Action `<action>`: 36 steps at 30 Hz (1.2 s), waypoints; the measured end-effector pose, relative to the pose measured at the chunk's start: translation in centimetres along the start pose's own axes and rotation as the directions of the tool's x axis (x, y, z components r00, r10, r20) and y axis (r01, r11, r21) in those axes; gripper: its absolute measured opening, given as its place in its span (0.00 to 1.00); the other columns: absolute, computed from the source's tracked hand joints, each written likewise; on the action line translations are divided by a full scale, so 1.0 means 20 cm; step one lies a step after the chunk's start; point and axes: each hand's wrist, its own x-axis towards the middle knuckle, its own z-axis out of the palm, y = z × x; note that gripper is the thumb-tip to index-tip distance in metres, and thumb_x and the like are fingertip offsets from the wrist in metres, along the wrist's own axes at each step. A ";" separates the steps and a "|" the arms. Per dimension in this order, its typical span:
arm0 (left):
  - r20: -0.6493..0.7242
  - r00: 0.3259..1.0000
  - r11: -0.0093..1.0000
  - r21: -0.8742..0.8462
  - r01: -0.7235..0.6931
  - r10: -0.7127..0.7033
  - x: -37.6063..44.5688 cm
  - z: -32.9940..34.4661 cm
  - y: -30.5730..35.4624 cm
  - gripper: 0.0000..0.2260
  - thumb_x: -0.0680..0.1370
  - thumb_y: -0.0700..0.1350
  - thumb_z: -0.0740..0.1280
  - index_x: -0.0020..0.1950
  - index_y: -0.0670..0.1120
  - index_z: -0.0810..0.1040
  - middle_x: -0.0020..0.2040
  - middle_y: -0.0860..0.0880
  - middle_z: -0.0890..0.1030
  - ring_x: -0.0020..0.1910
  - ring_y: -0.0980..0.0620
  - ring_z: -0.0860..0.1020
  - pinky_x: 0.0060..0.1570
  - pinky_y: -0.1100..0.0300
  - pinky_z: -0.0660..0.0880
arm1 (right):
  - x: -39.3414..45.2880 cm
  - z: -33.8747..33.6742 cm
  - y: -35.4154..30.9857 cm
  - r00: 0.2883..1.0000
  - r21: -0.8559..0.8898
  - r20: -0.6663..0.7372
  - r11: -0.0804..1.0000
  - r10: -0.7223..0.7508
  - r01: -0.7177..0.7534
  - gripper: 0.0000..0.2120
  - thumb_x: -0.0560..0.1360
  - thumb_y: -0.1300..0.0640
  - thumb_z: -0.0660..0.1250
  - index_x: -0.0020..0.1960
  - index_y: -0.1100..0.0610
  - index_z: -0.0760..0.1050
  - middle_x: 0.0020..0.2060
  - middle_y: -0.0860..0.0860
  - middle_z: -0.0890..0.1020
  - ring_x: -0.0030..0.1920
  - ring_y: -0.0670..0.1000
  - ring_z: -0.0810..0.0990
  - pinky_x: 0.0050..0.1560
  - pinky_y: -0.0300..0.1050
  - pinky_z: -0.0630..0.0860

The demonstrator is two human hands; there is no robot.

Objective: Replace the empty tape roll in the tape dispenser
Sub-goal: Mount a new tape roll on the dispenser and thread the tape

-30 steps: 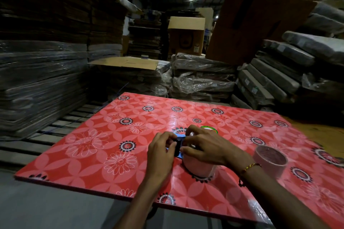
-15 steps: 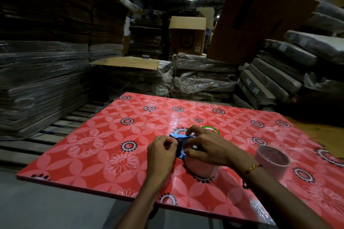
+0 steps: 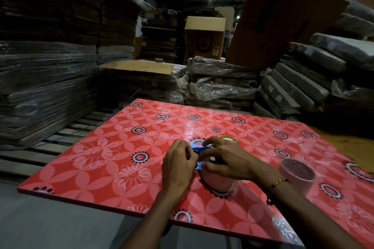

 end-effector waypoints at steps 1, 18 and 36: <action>0.012 1.000 1.000 0.011 0.000 0.000 0.00 0.00 0.00 0.05 0.75 0.41 0.65 0.40 0.43 0.73 0.41 0.48 0.76 0.39 0.45 0.74 0.38 0.49 0.72 | 0.01 0.00 0.00 1.000 -0.035 0.003 0.999 -0.001 0.001 0.13 0.80 0.47 0.67 0.60 0.50 0.84 0.69 0.53 0.73 0.54 0.56 0.81 0.58 0.51 0.76; -0.004 0.999 0.999 -0.020 0.034 -0.035 -0.01 -0.01 0.02 0.04 0.75 0.38 0.66 0.41 0.41 0.75 0.40 0.44 0.78 0.39 0.43 0.76 0.41 0.49 0.71 | 0.07 0.00 -0.04 0.996 -0.102 0.038 0.991 0.086 -0.082 0.14 0.80 0.47 0.64 0.59 0.53 0.81 0.61 0.53 0.76 0.53 0.58 0.81 0.53 0.50 0.76; 0.004 0.997 0.996 0.048 -0.072 0.072 -0.03 -0.03 0.01 0.03 0.78 0.38 0.66 0.45 0.42 0.79 0.44 0.47 0.79 0.41 0.49 0.75 0.42 0.54 0.72 | 0.06 0.01 0.00 0.998 -0.028 0.011 0.998 0.055 -0.054 0.13 0.79 0.48 0.66 0.59 0.51 0.83 0.64 0.54 0.76 0.54 0.59 0.81 0.57 0.55 0.77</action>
